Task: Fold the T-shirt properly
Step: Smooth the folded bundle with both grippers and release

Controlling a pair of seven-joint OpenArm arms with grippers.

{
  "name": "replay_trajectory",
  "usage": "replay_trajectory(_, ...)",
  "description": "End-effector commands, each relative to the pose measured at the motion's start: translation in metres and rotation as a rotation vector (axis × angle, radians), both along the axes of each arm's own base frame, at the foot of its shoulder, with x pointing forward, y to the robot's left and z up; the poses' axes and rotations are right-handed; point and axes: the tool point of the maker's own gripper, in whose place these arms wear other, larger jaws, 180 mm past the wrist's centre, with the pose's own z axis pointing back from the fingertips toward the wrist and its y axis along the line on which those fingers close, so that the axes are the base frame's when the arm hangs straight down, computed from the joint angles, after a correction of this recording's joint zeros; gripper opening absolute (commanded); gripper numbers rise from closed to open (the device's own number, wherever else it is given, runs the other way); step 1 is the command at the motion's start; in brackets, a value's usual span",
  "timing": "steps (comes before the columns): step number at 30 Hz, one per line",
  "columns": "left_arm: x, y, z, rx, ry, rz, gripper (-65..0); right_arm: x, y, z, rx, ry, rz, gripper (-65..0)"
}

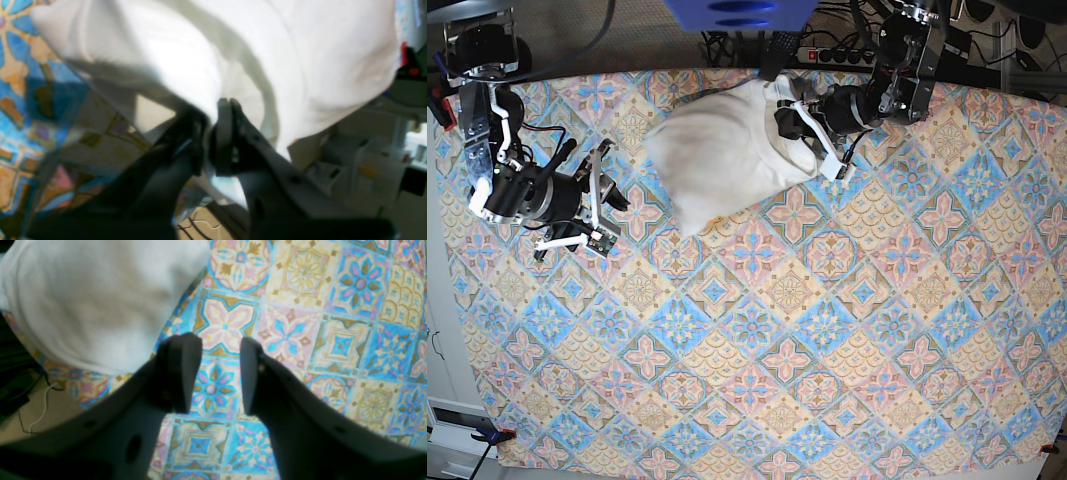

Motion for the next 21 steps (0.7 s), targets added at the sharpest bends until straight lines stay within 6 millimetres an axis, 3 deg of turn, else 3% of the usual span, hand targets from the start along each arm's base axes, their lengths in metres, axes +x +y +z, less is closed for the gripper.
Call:
replay_trajectory(1, 0.001, -0.001, 0.004, -0.004, -0.01, -0.008, -54.0, 0.008, 0.0, 0.011, 0.009, -0.04, 0.006, -42.2)
replay_trajectory(5, -0.005, 0.008, 0.015, 0.012, -0.024, -0.039, -39.6, 0.008, 0.003, 0.011, 0.011, -0.04, 0.016, -42.2)
replay_trajectory(10, 0.001, 0.018, 0.04, 0.041, -0.116, -0.076, -29.0, 0.004, 0.025, 0.007, 0.043, -0.029, 0.057, -42.2)
replay_trajectory(15, 0.013, 0.037, 0.051, 0.078, -0.162, -0.048, -27.5, -0.004, 0.057, 0.003, 0.111, -0.009, 0.091, -42.4)
replay_trajectory(21, 0.038, 0.06, 0.033, 0.101, -0.139, 0.091, -27.5, -0.034, 0.094, -0.014, 0.127, 0.069, 0.214, -42.7)
